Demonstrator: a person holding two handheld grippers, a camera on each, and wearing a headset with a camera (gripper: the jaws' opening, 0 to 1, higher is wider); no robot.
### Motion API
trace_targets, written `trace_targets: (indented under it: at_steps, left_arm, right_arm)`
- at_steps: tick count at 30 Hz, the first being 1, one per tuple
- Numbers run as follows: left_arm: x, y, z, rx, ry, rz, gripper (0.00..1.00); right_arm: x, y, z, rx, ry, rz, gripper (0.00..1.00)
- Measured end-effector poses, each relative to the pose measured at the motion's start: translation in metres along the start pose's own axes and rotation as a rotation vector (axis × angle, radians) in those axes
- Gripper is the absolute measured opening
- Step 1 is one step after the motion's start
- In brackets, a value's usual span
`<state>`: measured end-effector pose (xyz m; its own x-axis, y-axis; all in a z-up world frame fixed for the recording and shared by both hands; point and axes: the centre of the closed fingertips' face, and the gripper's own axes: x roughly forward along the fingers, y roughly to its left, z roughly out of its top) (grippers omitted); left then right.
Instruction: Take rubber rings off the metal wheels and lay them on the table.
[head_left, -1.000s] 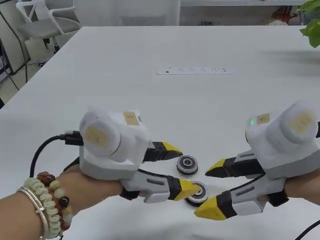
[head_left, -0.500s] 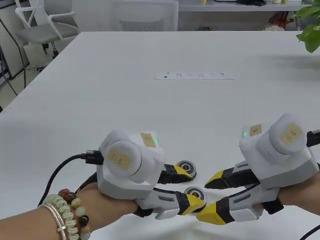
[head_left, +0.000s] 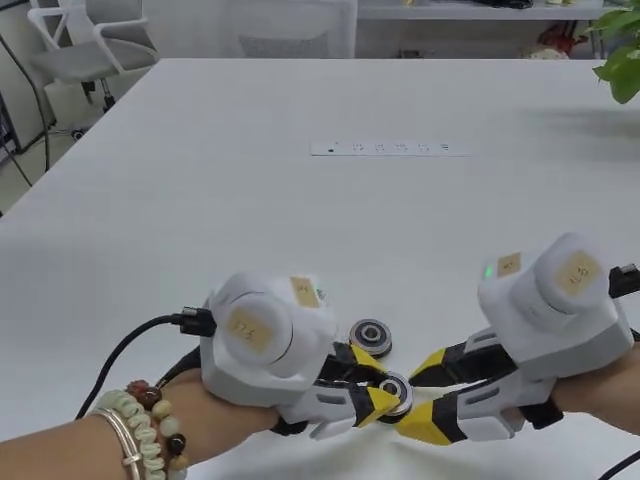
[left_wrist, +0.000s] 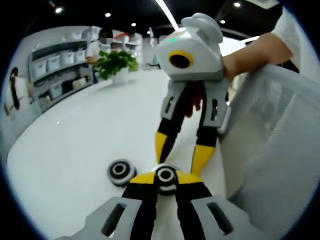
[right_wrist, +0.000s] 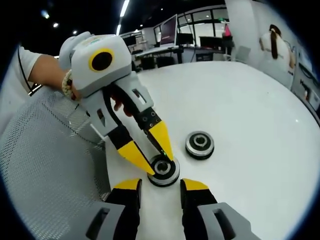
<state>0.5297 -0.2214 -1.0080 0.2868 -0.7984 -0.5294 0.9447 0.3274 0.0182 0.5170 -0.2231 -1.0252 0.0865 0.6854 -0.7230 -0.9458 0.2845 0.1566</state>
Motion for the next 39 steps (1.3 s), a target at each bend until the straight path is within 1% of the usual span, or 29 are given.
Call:
trace_targets:
  at_steps: [4, 8, 11, 14, 21, 22, 24, 25, 27, 32, 39]
  left_arm:
    - [-0.0001, -0.0003, 0.0006, 0.0, -0.012, -0.001, 0.15]
    - [-0.0009, -0.0003, -0.0003, 0.009, -0.037, -0.006, 0.14]
    - [-0.0009, 0.0007, 0.0003, -0.012, -0.06, -0.01, 0.14]
    - [-0.0006, 0.0011, 0.0009, -0.024, -0.071, -0.014, 0.14]
    - [-0.0001, 0.0008, 0.0012, -0.026, -0.077, -0.013, 0.14]
    - [-0.0001, 0.0008, 0.0012, -0.026, -0.077, -0.013, 0.14]
    - [-0.0001, 0.0007, 0.0012, -0.026, -0.078, -0.013, 0.14]
    - [-0.0003, 0.0005, 0.0013, -0.026, -0.079, -0.013, 0.14]
    - [-0.0004, 0.0003, 0.0014, -0.026, -0.079, -0.013, 0.14]
    - [-0.0006, 0.0003, 0.0013, -0.027, -0.079, -0.012, 0.14]
    - [-0.001, 0.0006, 0.001, -0.028, -0.077, -0.01, 0.14]
  right_arm:
    - [0.0003, 0.0004, 0.0001, -0.011, -0.001, -0.001, 0.26]
    - [0.0004, -0.0004, 0.0007, -0.011, -0.005, -0.006, 0.25]
    - [0.0001, -0.0016, 0.0014, -0.013, -0.012, -0.011, 0.23]
    - [-0.0002, -0.0041, 0.0013, -0.026, -0.011, -0.023, 0.2]
    - [-0.0001, -0.0035, -0.0001, -0.057, 0.002, -0.024, 0.18]
    - [0.0, -0.0038, -0.0009, -0.066, 0.008, -0.026, 0.17]
    - [-0.0003, -0.0063, -0.0062, -0.095, 0.039, -0.041, 0.11]
    - [-0.0003, -0.0052, -0.0049, -0.09, 0.029, -0.035, 0.09]
    - [-0.0007, -0.0059, -0.005, -0.075, 0.028, -0.034, 0.09]
    - [-0.0005, -0.0062, -0.0048, -0.095, 0.033, -0.041, 0.08]
    - [-0.0012, -0.0085, -0.0051, -0.111, 0.044, -0.057, 0.04]
